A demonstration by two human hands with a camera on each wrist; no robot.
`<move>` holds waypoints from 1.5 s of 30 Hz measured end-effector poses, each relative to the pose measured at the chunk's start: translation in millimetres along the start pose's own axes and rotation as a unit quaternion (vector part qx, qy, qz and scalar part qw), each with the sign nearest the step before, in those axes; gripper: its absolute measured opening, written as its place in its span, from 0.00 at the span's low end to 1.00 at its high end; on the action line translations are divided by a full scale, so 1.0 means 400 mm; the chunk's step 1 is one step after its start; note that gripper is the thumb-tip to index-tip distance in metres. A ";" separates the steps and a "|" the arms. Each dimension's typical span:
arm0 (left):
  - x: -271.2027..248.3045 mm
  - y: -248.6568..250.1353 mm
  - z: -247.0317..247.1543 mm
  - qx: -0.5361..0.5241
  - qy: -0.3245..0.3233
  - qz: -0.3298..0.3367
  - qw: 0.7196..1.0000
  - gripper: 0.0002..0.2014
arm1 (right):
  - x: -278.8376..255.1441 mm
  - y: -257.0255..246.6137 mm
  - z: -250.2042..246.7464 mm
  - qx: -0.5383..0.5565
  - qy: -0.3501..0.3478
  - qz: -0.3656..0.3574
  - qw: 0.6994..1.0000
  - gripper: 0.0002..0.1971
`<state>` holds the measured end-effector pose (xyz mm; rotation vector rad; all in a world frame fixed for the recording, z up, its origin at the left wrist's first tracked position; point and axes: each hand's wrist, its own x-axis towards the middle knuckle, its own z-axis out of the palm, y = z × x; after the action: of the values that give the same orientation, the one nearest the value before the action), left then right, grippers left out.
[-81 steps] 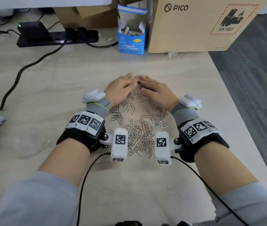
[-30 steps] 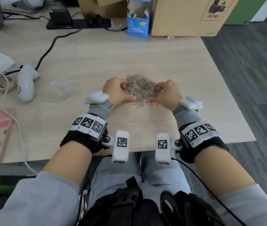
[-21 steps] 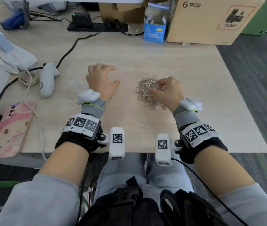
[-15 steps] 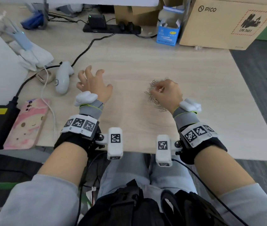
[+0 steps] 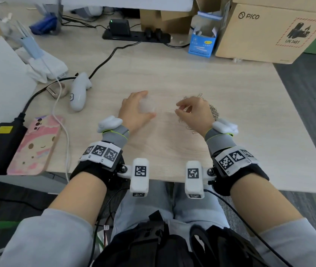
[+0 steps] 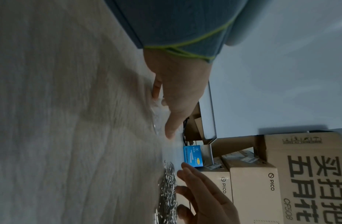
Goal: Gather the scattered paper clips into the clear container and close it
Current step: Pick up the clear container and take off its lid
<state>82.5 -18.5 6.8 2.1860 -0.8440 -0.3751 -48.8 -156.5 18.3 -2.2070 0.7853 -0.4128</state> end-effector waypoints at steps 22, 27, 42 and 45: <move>0.008 0.125 0.046 -0.086 -0.095 0.033 0.991 0.37 | 0.003 -0.043 -0.063 -0.018 -0.041 -0.003 0.999 0.22; -0.005 0.110 0.028 -0.109 -0.146 0.026 0.983 0.30 | -0.001 -0.041 -0.070 -0.049 -0.097 -0.050 0.993 0.21; 0.026 0.020 0.008 -0.091 -0.124 0.041 0.987 0.26 | 0.035 -0.055 -0.034 0.158 -0.087 0.039 0.983 0.18; 0.028 -0.008 0.001 -0.083 -0.122 0.046 0.988 0.28 | 0.053 -0.058 -0.010 0.144 -0.062 0.061 0.986 0.20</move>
<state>92.3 -24.6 4.0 1.9655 -1.0051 -0.6528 -25.3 -159.8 39.1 -1.8869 0.7394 -0.3048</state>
